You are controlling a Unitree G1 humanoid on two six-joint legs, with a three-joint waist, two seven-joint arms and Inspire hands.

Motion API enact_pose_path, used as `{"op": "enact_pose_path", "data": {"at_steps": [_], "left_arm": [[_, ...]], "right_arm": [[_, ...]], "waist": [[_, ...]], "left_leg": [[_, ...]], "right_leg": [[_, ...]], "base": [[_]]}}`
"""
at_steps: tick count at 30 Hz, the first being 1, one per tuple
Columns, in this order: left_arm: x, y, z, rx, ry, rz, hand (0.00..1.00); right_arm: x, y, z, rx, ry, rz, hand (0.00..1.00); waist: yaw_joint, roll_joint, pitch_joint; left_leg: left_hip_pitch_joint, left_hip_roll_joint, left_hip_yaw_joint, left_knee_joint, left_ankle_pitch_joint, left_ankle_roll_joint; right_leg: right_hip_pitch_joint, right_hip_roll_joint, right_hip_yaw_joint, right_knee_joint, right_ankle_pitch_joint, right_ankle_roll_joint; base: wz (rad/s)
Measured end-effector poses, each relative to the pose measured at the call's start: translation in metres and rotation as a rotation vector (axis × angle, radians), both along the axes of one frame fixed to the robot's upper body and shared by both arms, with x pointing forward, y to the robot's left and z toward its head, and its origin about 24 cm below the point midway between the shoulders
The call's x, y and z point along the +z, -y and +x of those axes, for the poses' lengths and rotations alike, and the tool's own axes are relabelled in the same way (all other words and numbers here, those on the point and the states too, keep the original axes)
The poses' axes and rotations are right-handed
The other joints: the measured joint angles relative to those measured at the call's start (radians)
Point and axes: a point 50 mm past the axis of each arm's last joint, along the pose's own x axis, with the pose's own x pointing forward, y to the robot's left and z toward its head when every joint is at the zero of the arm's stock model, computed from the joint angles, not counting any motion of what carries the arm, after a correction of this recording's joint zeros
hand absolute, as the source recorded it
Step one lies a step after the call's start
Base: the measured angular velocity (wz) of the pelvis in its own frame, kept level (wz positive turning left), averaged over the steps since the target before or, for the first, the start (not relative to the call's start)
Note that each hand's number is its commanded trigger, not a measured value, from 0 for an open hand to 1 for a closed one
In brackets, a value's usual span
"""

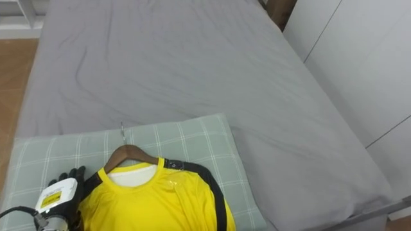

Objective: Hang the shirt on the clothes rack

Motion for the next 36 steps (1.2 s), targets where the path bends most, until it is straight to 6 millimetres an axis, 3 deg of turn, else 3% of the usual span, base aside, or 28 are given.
{"op": "enact_pose_path", "data": {"at_steps": [3, 15, 17, 18, 20, 36], "left_arm": [[0.001, 0.000, 0.002, -0.002, 0.004, 0.003, 0.00], [0.007, -0.003, 0.009, 0.006, 0.006, -0.004, 0.02], [0.007, -0.003, 0.010, 0.005, 0.009, -0.003, 0.58], [0.008, -0.003, 0.010, 0.005, 0.012, -0.001, 0.75], [0.008, -0.003, 0.011, 0.006, 0.016, 0.000, 1.00], [0.029, -0.019, 0.024, 0.038, 0.100, 0.079, 1.00]], "right_arm": [[0.000, 0.000, 0.001, 0.007, 0.003, -0.006, 0.00], [0.000, -0.002, 0.002, 0.014, 0.009, 0.005, 0.00], [0.000, -0.002, 0.003, 0.016, 0.011, 0.005, 0.00], [0.000, -0.002, 0.005, 0.019, 0.015, 0.005, 0.00], [-0.001, -0.002, 0.007, 0.022, 0.019, 0.004, 0.00], [-0.001, -0.003, 0.007, 0.026, 0.016, 0.004, 0.00]], "waist": [[0.000, -0.005, 0.0034], [0.005, -0.016, 0.0019], [0.006, -0.019, 0.0014], [0.007, -0.019, 0.0014], [0.007, -0.019, 0.0015], [-0.002, -0.010, 0.0047]], "left_leg": [[-0.002, -0.001, 0.000, -0.001, 0.000, 0.000], [-0.027, -0.002, 0.002, 0.002, 0.007, 0.003], [-0.032, -0.002, 0.002, 0.004, 0.007, 0.003], [-0.038, -0.002, 0.002, 0.009, 0.007, 0.003], [-0.043, -0.002, 0.002, 0.011, 0.008, 0.004], [-0.044, -0.003, 0.007, 0.008, 0.009, 0.006]], "right_leg": [[-0.004, 0.000, 0.000, -0.001, 0.000, 0.000], [-0.033, -0.009, 0.001, 0.000, 0.000, 0.001], [-0.037, -0.009, 0.001, 0.001, 0.000, 0.001], [-0.043, -0.009, 0.001, 0.004, 0.001, 0.001], [-0.048, -0.009, 0.001, 0.006, 0.001, 0.002], [-0.048, -0.012, 0.003, 0.019, 0.002, 0.003]], "base": [[0.00], [0.00], [0.00], [0.00], [0.00], [0.00]]}}
